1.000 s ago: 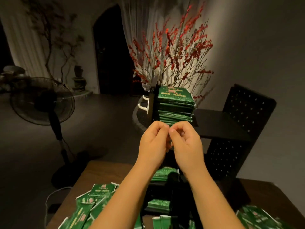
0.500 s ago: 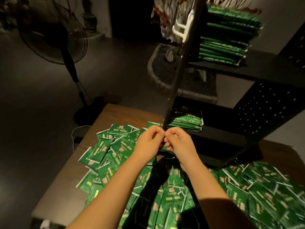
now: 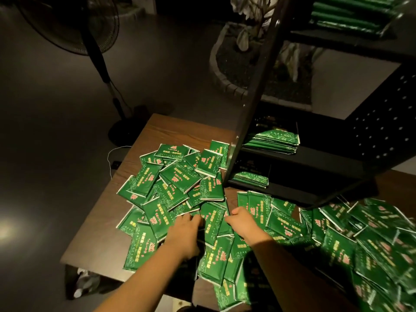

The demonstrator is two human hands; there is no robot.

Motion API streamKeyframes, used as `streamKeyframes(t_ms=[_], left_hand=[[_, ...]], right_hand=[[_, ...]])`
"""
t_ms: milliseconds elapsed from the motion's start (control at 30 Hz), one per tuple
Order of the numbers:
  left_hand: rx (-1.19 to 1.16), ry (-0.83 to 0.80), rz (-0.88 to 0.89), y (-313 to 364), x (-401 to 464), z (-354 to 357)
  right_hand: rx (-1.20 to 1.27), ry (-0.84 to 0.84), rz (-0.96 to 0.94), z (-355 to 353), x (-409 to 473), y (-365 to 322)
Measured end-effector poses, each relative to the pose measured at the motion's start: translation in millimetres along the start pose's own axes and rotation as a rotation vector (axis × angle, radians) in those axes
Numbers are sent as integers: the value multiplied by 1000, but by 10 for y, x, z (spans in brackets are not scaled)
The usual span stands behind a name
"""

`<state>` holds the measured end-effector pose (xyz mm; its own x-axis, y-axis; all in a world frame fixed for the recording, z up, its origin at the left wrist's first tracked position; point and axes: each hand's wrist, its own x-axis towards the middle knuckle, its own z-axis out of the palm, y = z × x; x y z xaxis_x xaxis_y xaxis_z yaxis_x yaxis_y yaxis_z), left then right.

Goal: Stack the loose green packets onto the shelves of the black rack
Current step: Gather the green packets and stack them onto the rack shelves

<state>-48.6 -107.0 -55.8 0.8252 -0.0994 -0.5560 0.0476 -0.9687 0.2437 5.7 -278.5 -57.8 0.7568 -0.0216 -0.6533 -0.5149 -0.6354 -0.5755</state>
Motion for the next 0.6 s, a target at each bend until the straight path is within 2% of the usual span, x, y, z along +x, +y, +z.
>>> streamKeyframes(t_ms=[100,300,600], left_hand=[[97,-1,21,-68,-12,159],[148,78,99,-9,-11,309],[103,181,97,83,-8,380]], right_hand=[[61,-17,33,89,57,37],[123,-50,54,198,100,-12],[-1,-1,93,110,126,-34]])
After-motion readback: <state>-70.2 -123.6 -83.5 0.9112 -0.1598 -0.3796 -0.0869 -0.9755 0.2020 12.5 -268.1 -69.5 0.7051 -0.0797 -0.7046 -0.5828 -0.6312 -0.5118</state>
